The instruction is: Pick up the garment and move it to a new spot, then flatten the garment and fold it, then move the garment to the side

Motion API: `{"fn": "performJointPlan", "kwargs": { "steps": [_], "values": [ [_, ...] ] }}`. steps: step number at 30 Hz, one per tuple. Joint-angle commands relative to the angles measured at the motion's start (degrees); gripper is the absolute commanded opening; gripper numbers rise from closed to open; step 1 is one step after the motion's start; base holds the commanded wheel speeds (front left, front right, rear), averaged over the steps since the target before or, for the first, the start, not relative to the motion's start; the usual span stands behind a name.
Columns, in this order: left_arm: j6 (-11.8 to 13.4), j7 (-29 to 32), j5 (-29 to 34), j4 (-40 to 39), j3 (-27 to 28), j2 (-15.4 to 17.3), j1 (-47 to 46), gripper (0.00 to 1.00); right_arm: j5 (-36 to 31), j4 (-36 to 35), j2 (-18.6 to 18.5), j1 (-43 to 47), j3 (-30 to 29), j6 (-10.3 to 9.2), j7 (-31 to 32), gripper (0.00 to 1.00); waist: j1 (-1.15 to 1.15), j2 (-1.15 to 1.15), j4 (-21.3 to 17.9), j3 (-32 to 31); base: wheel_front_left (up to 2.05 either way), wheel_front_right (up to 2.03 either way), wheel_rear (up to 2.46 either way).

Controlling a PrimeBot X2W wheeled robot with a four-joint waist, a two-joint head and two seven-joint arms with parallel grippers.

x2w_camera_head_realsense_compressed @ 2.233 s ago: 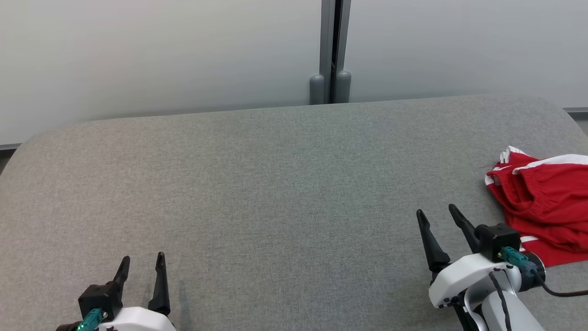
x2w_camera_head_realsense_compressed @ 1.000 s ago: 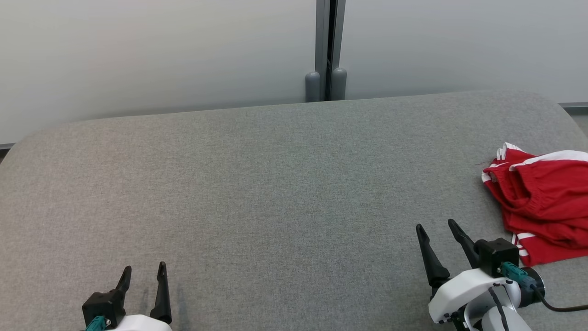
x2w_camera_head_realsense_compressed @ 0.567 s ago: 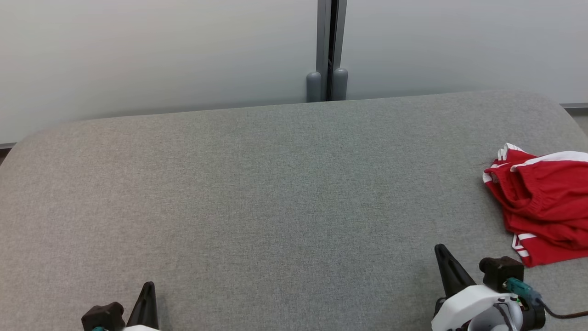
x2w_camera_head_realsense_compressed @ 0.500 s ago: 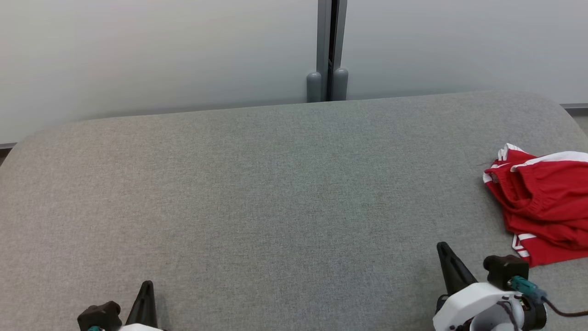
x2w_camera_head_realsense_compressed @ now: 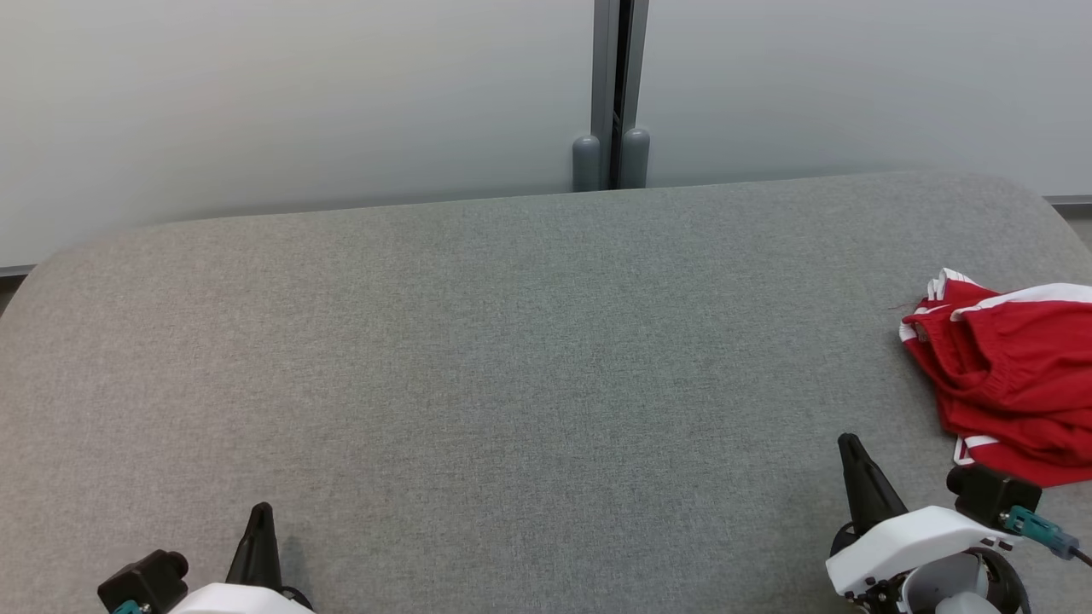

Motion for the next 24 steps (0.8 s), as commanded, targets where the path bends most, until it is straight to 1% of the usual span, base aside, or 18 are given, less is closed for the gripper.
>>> {"fn": "performJointPlan", "kwargs": {
  "steps": [1,16,24],
  "values": [
    [-0.37,0.35,-2.27,-1.39,0.33,0.64,-1.82,0.0,2.27,-1.49,-0.36,-0.43,-0.47,0.0,0.64,0.0,0.0,0.0,0.03,-0.01,0.0,0.0,0.0],
    [-1.46,3.63,-15.05,-4.11,0.92,0.84,-2.5,0.0,14.96,-4.79,-0.52,0.42,-2.74,0.0,3.89,0.0,0.0,0.0,0.31,-0.18,0.0,0.0,0.0],
    [-1.92,5.03,-20.31,-5.23,1.17,0.92,-2.85,0.0,20.22,-6.16,-0.59,0.81,-3.65,0.0,5.26,0.0,0.0,0.0,0.44,-0.26,0.0,0.0,0.0]
  ]
}}
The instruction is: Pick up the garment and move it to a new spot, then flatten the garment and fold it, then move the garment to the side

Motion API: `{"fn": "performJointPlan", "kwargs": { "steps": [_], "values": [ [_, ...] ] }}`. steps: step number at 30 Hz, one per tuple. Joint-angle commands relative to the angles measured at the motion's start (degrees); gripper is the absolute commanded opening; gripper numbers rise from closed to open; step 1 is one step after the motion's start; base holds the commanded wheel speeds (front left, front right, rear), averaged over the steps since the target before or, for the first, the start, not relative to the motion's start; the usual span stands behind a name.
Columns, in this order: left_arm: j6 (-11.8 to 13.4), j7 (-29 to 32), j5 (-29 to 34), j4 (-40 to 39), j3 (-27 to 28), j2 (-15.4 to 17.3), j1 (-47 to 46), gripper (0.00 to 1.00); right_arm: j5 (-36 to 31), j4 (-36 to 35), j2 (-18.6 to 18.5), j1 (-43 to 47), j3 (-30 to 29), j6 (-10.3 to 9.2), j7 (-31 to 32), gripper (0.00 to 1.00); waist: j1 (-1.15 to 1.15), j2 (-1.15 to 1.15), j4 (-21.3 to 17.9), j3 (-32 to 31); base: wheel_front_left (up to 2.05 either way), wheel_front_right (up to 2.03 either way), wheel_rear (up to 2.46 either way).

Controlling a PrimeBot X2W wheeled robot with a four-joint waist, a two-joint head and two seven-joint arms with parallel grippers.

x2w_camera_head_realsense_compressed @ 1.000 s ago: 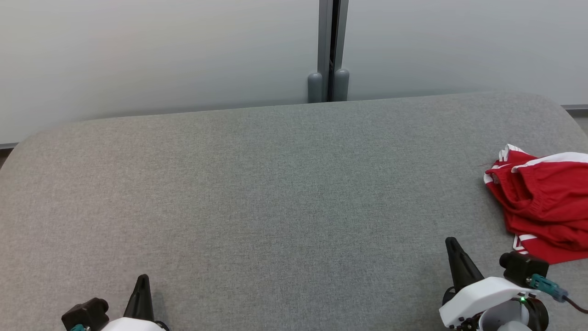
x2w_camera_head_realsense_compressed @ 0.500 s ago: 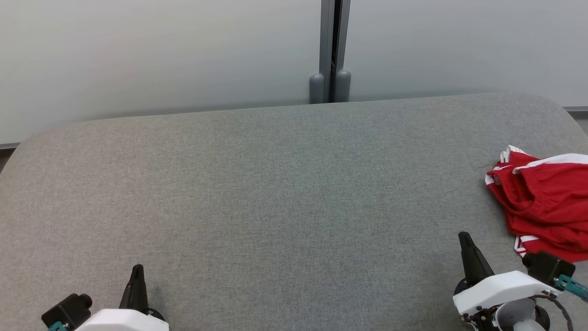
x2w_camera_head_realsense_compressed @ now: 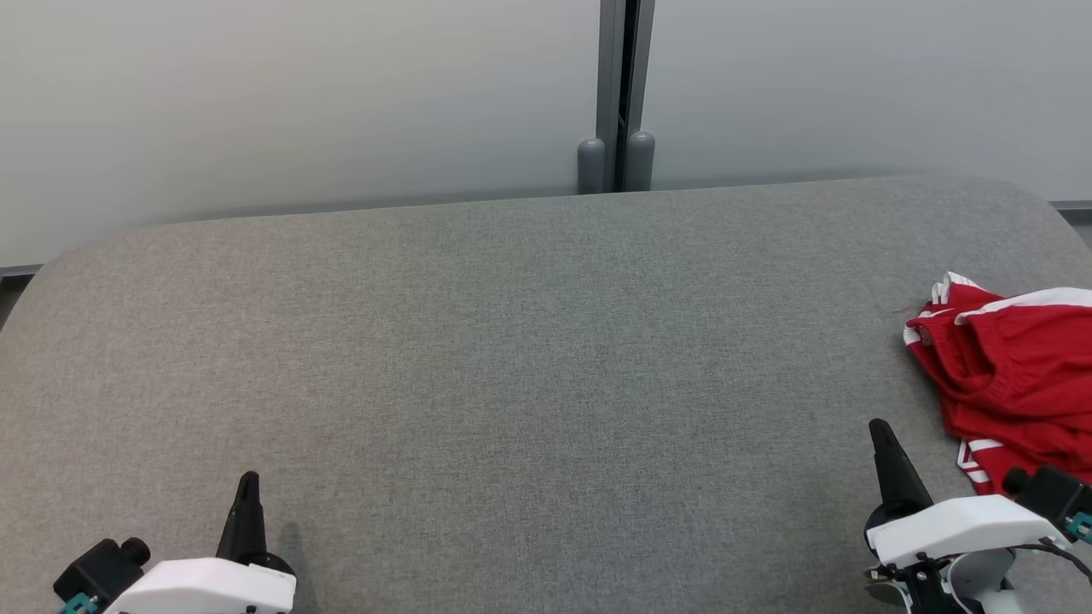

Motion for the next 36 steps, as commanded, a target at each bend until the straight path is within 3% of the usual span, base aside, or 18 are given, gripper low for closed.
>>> {"fn": "performJointPlan", "kwargs": {
  "steps": [1,36],
  "values": [
    [-0.36,0.17,-1.29,-0.99,0.27,0.58,-1.73,0.0,1.33,-1.02,-0.48,-0.25,-0.29,0.01,0.4,0.0,0.0,0.0,0.01,0.0,0.0,0.0,0.0],
    [-2.22,5.94,-23.36,-5.6,1.36,0.87,-3.0,0.0,23.23,-6.68,-0.76,1.39,-4.22,0.01,6.05,0.0,0.0,0.0,0.69,-0.41,0.0,0.0,0.0]
  ]
}}
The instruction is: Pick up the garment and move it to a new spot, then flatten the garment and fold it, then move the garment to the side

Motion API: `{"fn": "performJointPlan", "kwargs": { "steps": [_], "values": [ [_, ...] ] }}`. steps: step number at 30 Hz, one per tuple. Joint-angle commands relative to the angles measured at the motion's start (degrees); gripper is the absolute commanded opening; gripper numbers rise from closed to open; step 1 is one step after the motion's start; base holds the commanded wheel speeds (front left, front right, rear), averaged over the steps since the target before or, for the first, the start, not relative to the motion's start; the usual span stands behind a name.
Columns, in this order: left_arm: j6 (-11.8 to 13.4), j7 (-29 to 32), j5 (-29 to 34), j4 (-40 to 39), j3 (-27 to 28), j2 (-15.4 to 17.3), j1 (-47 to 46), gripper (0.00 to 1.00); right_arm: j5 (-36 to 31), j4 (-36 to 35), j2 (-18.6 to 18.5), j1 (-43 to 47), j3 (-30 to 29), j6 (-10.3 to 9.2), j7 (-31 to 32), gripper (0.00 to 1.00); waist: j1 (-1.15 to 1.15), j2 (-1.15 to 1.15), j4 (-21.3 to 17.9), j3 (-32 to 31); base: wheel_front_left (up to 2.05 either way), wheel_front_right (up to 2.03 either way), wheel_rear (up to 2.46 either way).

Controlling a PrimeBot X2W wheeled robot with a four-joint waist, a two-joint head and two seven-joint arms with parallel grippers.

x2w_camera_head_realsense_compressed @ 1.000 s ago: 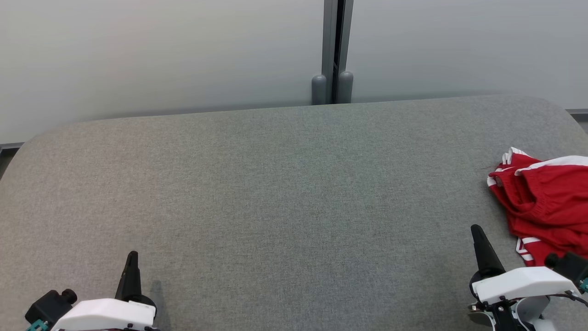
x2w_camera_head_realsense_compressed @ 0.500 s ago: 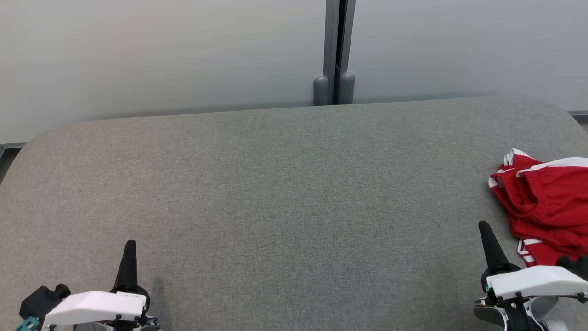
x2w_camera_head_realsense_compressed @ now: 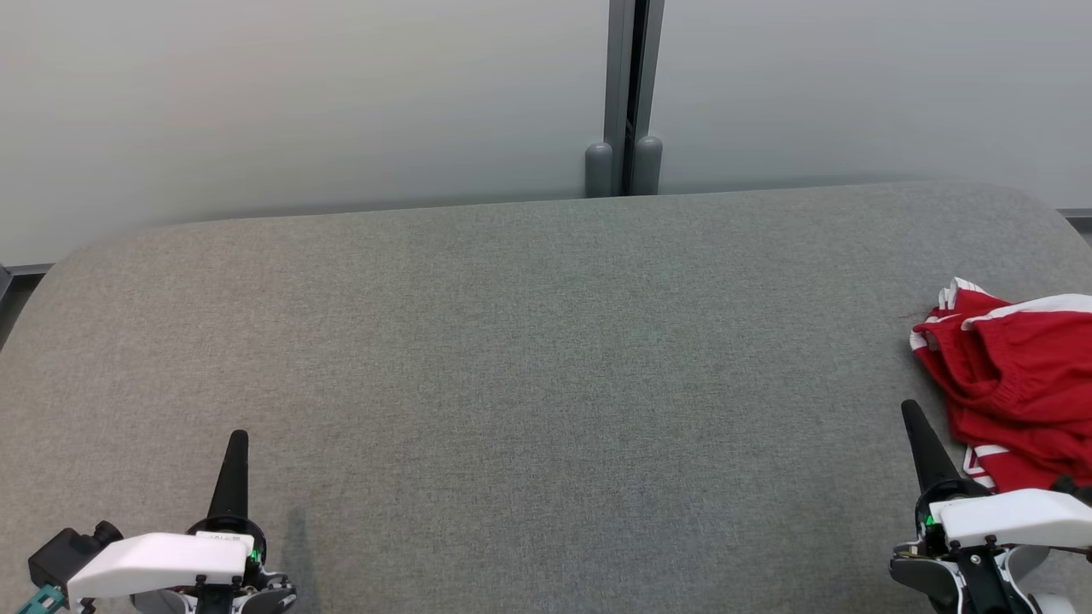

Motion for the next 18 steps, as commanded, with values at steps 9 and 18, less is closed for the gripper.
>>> {"fn": "performJointPlan", "kwargs": {
  "steps": [9,18],
  "values": [
    [-0.77,1.28,-5.36,-1.6,0.51,0.45,-1.61,0.0,5.34,-1.87,-0.58,0.49,-1.11,0.0,1.49,0.0,0.0,0.0,0.17,-0.1,0.0,0.0,0.0],
    [-1.07,2.43,-9.44,-2.49,0.71,0.51,-1.95,0.0,9.49,-2.96,-0.62,0.74,-1.77,0.0,2.58,0.0,0.0,0.0,0.34,-0.2,0.0,0.0,0.0]
  ]
}}
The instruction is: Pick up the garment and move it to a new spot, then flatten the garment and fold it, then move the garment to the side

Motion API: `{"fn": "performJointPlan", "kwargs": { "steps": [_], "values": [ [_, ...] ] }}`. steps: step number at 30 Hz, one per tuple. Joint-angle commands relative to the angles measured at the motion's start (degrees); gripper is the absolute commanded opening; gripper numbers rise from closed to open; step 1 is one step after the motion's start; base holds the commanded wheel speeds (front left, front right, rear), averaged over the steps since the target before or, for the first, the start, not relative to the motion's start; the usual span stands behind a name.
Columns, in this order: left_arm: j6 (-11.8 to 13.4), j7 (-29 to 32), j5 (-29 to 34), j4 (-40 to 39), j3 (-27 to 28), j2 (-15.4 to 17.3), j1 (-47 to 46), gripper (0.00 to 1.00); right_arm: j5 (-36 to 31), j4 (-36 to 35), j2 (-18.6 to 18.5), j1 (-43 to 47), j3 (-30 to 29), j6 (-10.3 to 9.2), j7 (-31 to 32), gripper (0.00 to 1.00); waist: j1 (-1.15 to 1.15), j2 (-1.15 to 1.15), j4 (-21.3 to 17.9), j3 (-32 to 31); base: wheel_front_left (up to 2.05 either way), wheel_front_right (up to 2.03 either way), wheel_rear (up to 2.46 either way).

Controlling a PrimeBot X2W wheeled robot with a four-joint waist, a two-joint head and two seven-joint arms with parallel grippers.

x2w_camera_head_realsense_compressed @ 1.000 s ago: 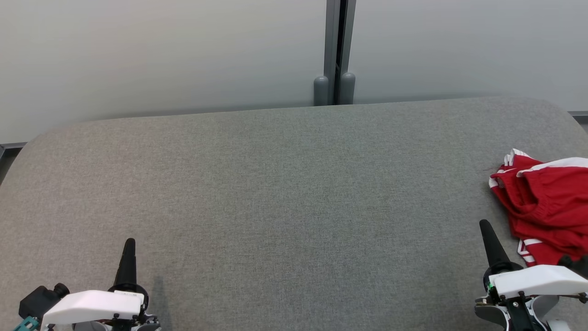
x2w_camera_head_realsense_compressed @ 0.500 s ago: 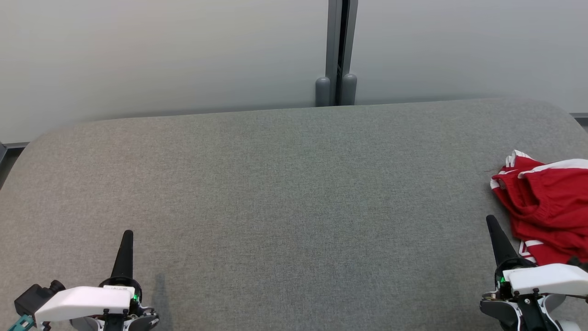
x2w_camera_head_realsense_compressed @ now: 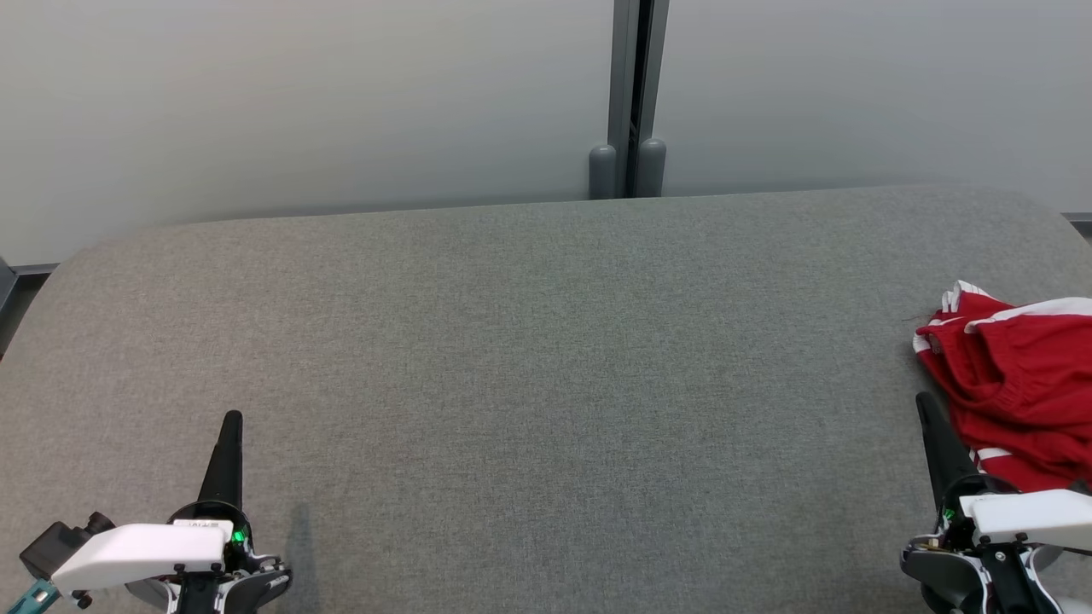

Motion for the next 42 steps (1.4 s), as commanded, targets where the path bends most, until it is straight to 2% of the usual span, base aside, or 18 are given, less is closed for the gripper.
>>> {"fn": "performJointPlan", "kwargs": {
  "steps": [1,27,42],
  "values": [
    [-0.32,0.46,-1.01,-0.65,0.31,0.36,-1.26,0.0,1.22,-0.84,-0.51,0.2,-0.23,0.0,0.57,0.0,0.0,0.0,0.02,-0.01,0.0,0.0,0.0],
    [-1.15,3.15,-11.53,-2.76,0.81,0.5,-1.79,0.0,11.7,-3.38,-0.66,1.1,-2.09,0.0,3.2,0.0,0.0,0.0,0.51,-0.3,0.0,0.0,0.0],
    [-1.15,3.14,-11.29,-2.68,0.79,0.49,-1.66,0.0,11.39,-3.32,-0.66,1.09,-2.06,0.0,3.13,0.0,0.0,0.0,0.51,-0.3,0.0,0.0,0.0]
  ]
}}
